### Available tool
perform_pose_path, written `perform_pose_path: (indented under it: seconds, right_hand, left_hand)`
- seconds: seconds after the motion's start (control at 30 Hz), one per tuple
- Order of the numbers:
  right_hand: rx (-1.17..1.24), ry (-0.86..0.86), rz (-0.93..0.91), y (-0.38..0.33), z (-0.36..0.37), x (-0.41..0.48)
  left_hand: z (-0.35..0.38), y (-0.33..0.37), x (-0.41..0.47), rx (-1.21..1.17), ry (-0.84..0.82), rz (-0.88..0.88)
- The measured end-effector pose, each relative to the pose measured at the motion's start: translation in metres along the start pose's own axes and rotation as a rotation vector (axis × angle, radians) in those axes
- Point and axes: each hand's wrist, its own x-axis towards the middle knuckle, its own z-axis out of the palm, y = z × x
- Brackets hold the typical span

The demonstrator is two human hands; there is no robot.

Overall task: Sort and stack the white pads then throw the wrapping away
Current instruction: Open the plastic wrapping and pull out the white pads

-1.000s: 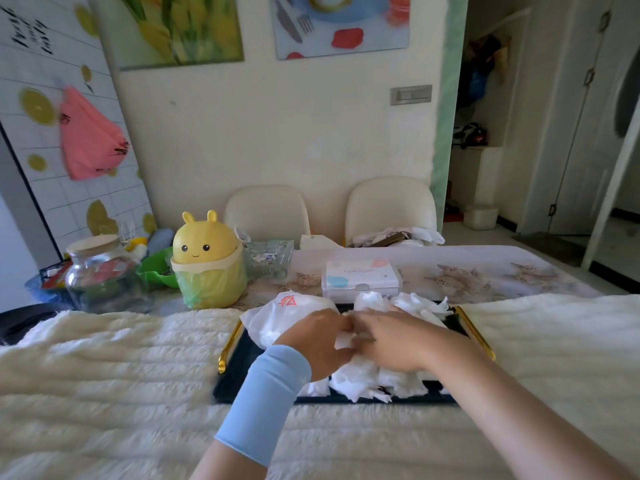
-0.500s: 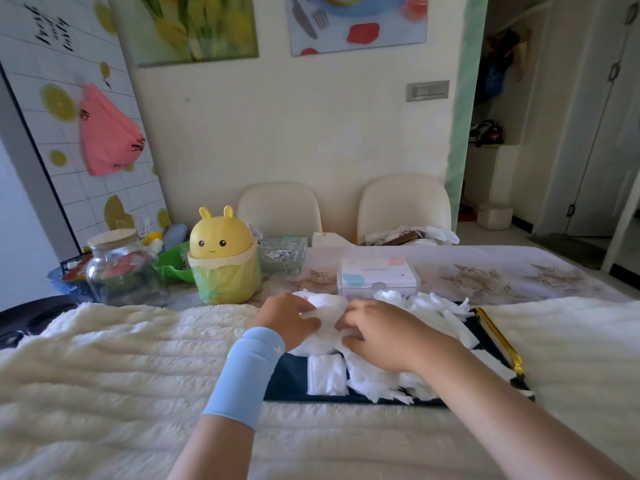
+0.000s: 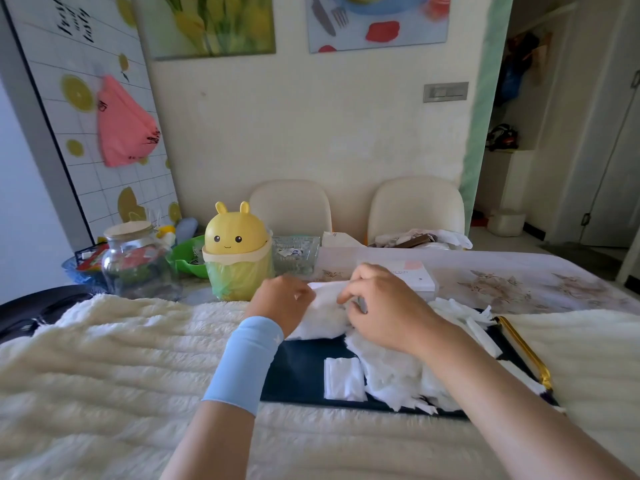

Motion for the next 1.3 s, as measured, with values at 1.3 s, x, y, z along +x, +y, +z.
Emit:
perform_pose_path:
  seconds: [1.3]
  right_hand:
    - [-0.063,-0.099,-0.082,0.020,-0.023,-0.028]
  left_hand:
    - [0.021,0.012,0.005,-0.192,-0.353,-0.240]
